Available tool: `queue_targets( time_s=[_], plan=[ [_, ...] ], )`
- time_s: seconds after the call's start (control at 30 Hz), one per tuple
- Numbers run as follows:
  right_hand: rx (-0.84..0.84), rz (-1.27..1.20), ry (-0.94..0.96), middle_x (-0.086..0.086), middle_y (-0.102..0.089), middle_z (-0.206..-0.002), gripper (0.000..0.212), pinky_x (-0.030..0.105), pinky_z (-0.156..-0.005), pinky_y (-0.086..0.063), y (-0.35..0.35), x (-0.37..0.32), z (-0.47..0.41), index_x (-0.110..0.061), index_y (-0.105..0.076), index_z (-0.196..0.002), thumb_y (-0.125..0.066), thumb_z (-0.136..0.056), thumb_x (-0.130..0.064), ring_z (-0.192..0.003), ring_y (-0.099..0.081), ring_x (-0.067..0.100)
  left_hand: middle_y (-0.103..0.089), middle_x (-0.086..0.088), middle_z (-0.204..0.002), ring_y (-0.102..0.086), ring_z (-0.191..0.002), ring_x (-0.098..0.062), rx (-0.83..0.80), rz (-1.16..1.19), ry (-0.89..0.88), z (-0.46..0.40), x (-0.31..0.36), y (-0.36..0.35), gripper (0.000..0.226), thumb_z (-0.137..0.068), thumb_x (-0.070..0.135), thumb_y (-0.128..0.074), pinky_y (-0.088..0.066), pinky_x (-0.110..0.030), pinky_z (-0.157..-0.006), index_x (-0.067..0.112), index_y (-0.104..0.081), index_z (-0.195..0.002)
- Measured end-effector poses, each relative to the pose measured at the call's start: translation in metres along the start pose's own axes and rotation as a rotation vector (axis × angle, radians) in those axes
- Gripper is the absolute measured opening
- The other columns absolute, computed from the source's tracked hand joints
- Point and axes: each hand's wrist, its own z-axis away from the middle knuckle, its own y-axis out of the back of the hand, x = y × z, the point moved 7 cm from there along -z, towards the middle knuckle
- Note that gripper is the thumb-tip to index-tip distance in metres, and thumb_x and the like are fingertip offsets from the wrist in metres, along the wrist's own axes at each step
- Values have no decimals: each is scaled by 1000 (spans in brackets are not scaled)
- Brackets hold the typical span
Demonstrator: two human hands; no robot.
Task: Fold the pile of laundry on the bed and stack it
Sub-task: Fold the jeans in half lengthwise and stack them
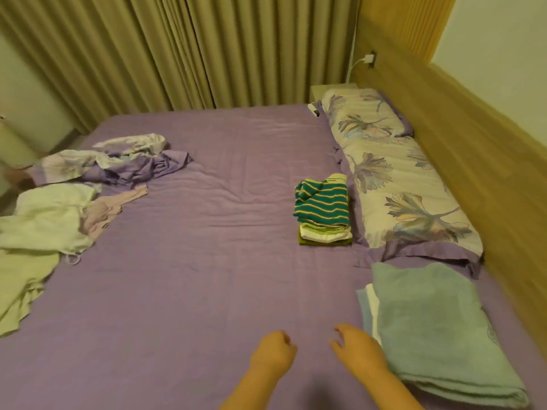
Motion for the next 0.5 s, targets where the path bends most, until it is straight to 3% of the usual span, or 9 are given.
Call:
queue_targets(
  time_s=[0.1, 0.23, 0.5],
  plan=[
    [23, 69, 107, -6, -56, -132, 43, 25, -93, -43, -10, -78, 17, -27, -47, -135, -43, -96, -44, -119, -54, 15, -59, -3, -118, -55, -95, -20, 60, -3, 24, 32, -66, 44, 25, -96, 32, -46, -49, -32, -92, 19, -56, -116],
    [22, 141, 258, -8, -56, -134, 43, 23, -94, -41, -40, -196, 49, -28, -47, -136, -43, -96, -43, -120, -54, 13, -59, -4, -126, -56, -114, -22, 179, -50, 59, 84, -169, 100, 36, -96, 35, -45, -47, -30, -94, 17, -55, -125],
    [-37, 284, 554, -6, -54, -136, 44, 25, -99, -41, -128, -422, 110, -25, -48, -136, -40, -97, -44, -123, -51, 14, -58, -5, -124, -57, -111, -26, 359, 8, 253, 187, -387, 180, 33, -93, 30, -44, -46, -32, -89, 16, -58, -119]
  ],
)
